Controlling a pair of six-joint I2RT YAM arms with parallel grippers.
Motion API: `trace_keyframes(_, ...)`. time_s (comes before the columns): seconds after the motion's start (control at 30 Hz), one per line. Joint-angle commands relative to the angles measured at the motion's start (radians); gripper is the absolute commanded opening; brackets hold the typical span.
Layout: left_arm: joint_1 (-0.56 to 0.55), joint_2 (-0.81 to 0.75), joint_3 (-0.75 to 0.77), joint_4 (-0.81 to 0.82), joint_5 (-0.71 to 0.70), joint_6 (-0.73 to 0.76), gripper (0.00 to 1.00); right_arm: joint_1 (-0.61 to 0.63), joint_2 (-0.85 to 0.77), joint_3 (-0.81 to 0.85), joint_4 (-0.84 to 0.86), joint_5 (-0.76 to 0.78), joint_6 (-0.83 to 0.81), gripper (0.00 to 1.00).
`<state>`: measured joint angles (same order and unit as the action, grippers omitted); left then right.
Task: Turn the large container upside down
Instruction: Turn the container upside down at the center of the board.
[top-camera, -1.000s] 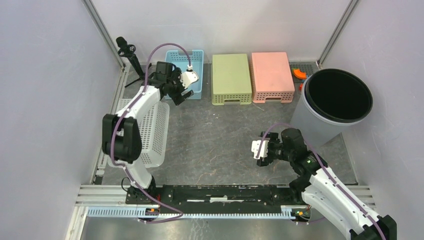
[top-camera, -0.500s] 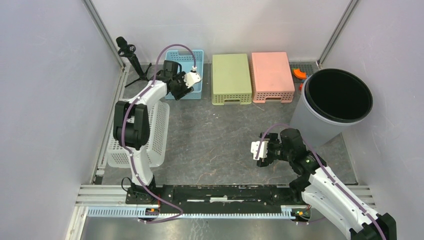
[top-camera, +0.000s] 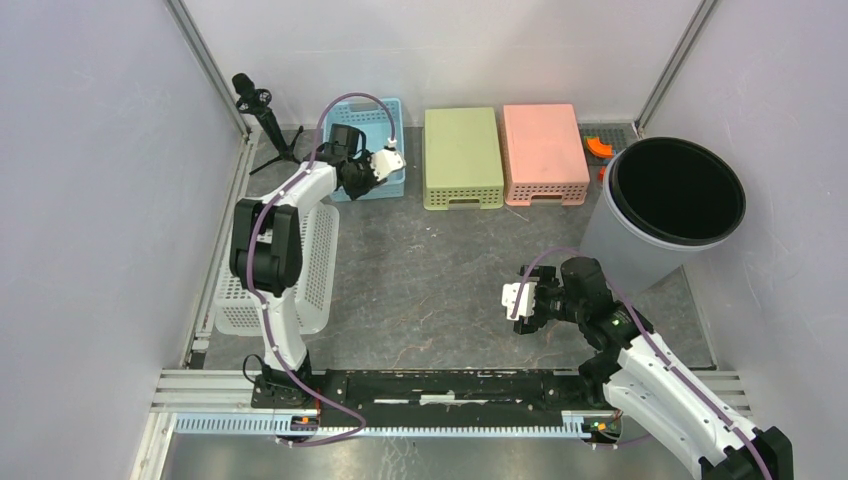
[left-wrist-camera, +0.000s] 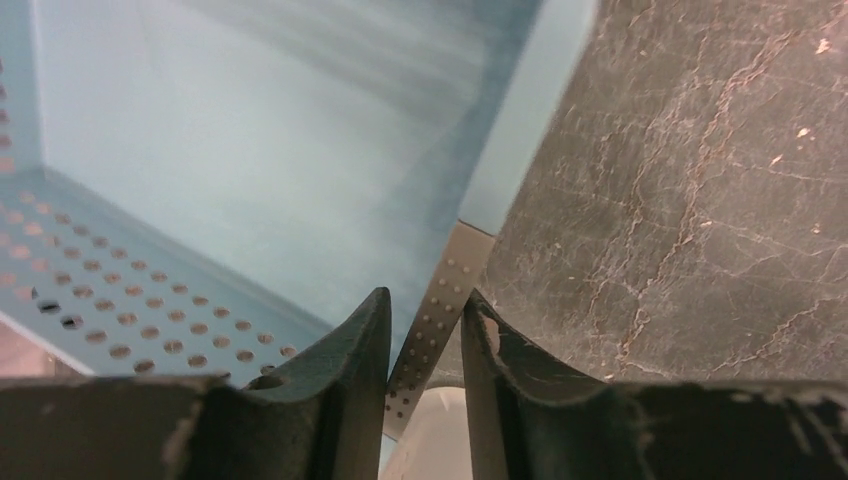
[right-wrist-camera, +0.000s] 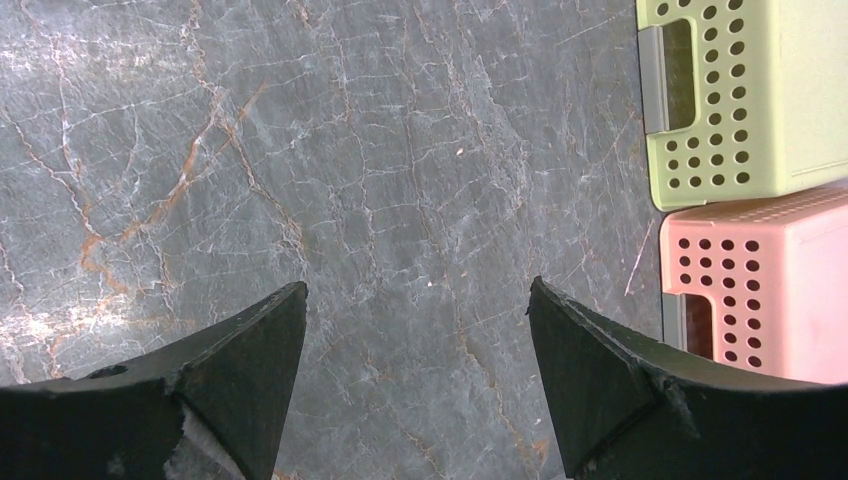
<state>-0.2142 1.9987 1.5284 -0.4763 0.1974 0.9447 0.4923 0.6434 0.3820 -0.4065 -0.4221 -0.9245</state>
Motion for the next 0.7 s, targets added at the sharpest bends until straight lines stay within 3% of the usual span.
trace_keyframes(0.0,-0.02,-0.036,0.019,-0.004,0.037,0.062,0.33,-0.004,-0.011,-0.003,0.011,-0.019,-0.007,0.87)
trace_keyframes(0.23,-0.035,-0.045,0.024,-0.012,0.02,0.082,0.16,-0.005,-0.013,-0.003,0.009,-0.022,-0.007,0.87)
trace_keyframes(0.67,-0.075,-0.102,0.045,0.116,-0.087,0.055,0.02,-0.007,-0.008,-0.006,0.012,-0.017,-0.005,0.87)
